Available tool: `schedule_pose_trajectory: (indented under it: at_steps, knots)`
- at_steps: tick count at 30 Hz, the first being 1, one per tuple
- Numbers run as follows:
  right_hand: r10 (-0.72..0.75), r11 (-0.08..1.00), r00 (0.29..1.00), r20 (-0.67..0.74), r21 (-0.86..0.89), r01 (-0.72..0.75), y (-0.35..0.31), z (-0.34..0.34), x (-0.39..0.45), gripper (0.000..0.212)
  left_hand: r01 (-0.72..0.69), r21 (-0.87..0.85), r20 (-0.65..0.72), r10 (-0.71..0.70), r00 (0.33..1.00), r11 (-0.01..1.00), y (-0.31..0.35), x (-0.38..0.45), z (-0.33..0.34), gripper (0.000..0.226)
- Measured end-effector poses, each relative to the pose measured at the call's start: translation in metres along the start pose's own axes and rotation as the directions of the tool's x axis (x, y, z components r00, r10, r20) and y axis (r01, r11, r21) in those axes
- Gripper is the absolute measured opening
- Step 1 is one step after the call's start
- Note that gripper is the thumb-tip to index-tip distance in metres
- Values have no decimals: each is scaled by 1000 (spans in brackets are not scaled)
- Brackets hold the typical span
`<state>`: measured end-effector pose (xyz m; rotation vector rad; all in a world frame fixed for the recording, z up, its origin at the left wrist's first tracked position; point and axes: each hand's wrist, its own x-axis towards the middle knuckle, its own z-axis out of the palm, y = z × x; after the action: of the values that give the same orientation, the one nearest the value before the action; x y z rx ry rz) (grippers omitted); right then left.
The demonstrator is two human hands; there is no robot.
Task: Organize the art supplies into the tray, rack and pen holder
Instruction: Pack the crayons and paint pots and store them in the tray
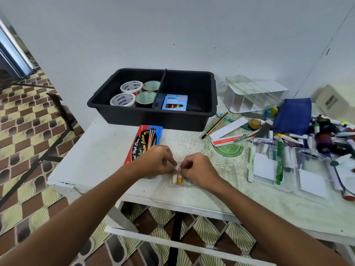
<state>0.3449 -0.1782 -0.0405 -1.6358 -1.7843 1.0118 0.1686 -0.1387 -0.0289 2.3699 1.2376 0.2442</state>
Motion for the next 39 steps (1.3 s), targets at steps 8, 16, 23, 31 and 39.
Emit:
schedule_pose_trajectory:
  at_steps: [8, 16, 23, 31, 39]
  knots:
    - [-53, 987, 998, -16, -155, 50, 2, 5, 4, 8, 8, 39, 11, -8, 1000, 999, -1, 2, 1, 23]
    - [-76, 979, 995, -68, -194, 61, 9, -23, 14, 14, -15, 24, -72, 17, 997, 1000, 10, 27, -3, 17]
    - [-43, 997, 963, -267, -69, 25, 46, -109, 0, 11, -157, -31, -91, 154, 984, 987, 59, 90, 18, 13]
    - [44, 991, 870, -491, -86, -98, 112, -217, -43, 14, -279, -99, -131, 265, 955, 955, 154, 170, 50, 23]
    - [43, 863, 909, -413, -443, -242, 171, -295, -79, 32, -133, 7, -107, 133, 985, 991, 210, 234, 76, 34]
